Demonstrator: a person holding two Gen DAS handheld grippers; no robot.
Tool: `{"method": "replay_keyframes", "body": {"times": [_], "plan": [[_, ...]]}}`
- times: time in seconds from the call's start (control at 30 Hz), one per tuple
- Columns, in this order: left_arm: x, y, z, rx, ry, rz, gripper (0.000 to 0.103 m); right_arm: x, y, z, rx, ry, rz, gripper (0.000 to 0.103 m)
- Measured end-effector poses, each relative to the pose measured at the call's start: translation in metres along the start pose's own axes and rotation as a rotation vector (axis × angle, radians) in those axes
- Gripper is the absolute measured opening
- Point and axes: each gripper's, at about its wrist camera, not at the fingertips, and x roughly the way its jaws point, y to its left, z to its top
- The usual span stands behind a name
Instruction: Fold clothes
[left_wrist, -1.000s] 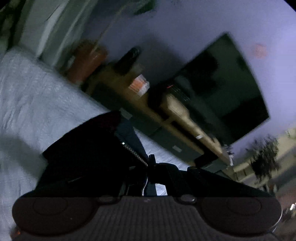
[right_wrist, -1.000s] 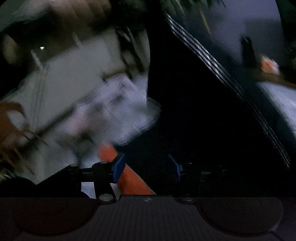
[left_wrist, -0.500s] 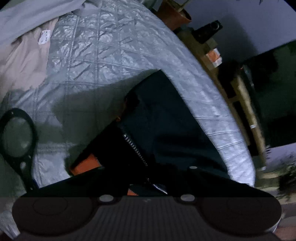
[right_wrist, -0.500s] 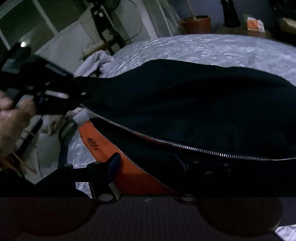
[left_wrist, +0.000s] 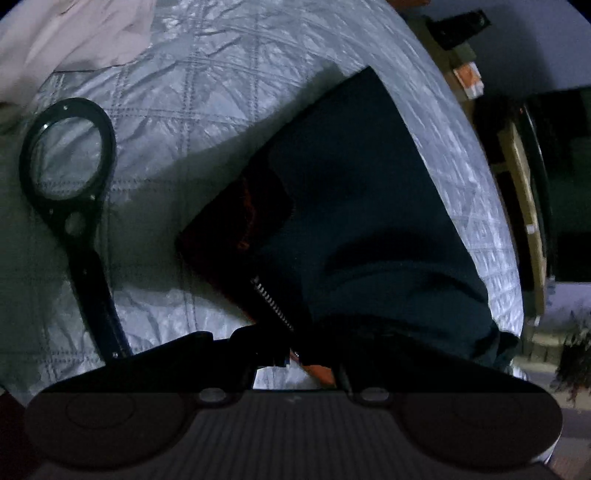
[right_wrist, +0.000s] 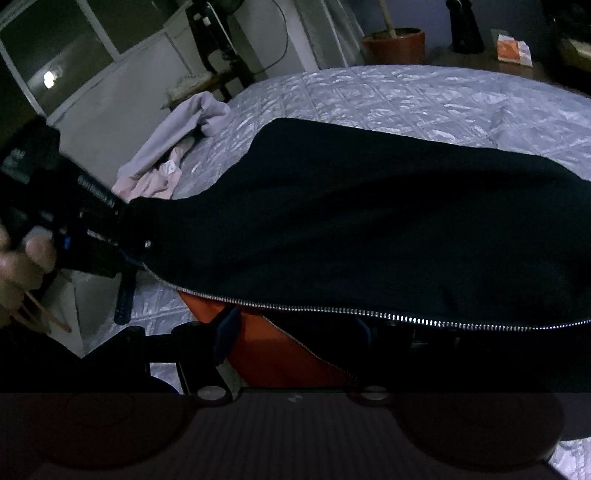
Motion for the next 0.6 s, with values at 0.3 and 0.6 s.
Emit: {"method": "replay_keyframes", "body": {"times": [0.3,0.6], "plan": [[-0.013,0.017,0.000,-0.049,-0.054,0.078,0.017,-0.081,-0.051,-0.025,0.154,-0.125,0.087,0.075],[-0.045,0.004,-0.007,-0.022,-0.312,0.173,0.026,-0.224,-0.140,-0.045,0.422,-0.439,-0.289,0.072]]}}
